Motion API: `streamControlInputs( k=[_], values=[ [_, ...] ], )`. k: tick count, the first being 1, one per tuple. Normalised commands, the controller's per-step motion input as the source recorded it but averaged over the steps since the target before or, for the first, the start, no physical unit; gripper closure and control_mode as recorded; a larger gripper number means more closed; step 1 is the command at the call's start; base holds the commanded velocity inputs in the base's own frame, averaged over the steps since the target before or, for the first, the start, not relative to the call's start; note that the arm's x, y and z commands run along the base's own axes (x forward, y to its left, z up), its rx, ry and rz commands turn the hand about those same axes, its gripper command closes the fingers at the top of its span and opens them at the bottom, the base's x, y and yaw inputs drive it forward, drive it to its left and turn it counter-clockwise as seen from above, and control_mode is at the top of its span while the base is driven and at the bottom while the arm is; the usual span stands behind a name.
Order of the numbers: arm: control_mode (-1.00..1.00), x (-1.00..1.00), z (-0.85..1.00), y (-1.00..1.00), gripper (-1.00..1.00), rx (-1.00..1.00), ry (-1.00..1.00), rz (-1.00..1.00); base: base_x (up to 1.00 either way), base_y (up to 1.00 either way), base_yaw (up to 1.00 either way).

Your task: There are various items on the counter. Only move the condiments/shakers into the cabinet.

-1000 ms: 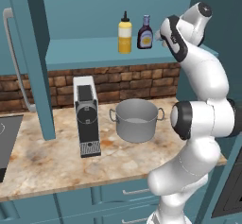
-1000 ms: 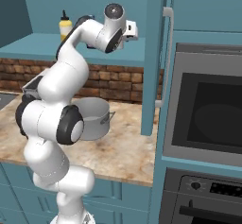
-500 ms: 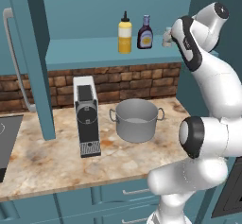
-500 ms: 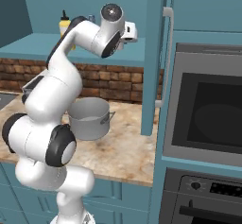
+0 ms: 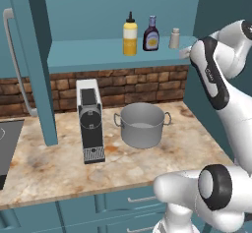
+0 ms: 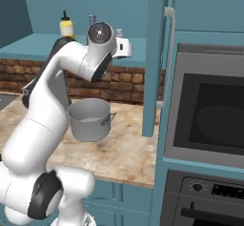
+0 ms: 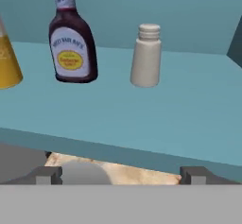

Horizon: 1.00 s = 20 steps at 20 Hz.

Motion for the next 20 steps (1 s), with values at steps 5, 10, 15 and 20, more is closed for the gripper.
streamControlInputs(
  k=[5,10,15,20],
  values=[
    [-1.00,-0.30,0.00,0.00,-1.00,0.00,-0.08,0.02,0.00,0.00,0.00],
    [-1.00,-1.00,-0.48,0.56,-1.00,-0.13,-0.07,0.27,0.00,0.00,0.00],
    [-1.00,-1.00,-0.28,0.68,-1.00,-0.13,-0.03,0.35,0.00,0.00,0.00],
    [-1.00,-1.00,-0.16,0.91,-1.00,-0.21,0.00,0.39,0.00,0.00,0.00]
  ],
)
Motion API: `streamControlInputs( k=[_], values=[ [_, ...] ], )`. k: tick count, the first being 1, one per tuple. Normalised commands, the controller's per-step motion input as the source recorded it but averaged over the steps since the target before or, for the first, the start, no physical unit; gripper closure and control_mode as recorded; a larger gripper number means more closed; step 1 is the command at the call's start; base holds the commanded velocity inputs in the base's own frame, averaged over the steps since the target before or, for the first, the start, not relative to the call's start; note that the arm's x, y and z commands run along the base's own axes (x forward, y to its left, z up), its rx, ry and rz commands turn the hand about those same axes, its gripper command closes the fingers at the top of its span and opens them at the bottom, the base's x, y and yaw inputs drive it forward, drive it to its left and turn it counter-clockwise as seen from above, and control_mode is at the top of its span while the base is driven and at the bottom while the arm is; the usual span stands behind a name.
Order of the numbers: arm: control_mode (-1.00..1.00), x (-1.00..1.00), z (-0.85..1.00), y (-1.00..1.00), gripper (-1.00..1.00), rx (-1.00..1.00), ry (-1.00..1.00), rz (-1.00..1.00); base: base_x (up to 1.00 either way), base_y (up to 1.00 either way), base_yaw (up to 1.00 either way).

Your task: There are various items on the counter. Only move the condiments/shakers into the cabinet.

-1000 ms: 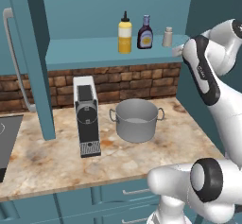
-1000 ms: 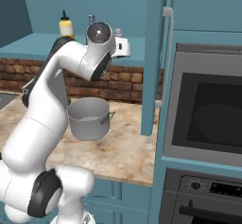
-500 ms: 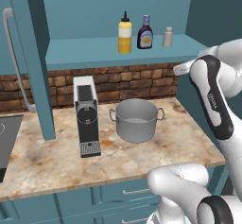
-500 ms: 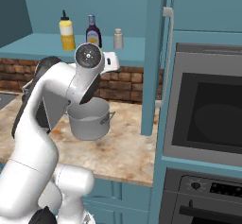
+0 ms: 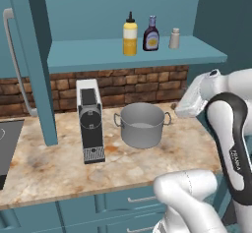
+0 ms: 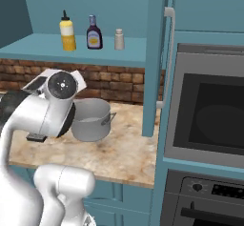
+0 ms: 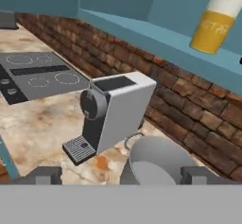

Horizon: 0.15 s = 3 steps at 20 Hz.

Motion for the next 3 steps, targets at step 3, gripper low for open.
streamControlInputs(
  k=[3],
  values=[
    [-1.00,-0.92,-0.09,0.85,-1.00,-0.15,0.00,0.36,0.00,0.00,0.00]
  ],
)
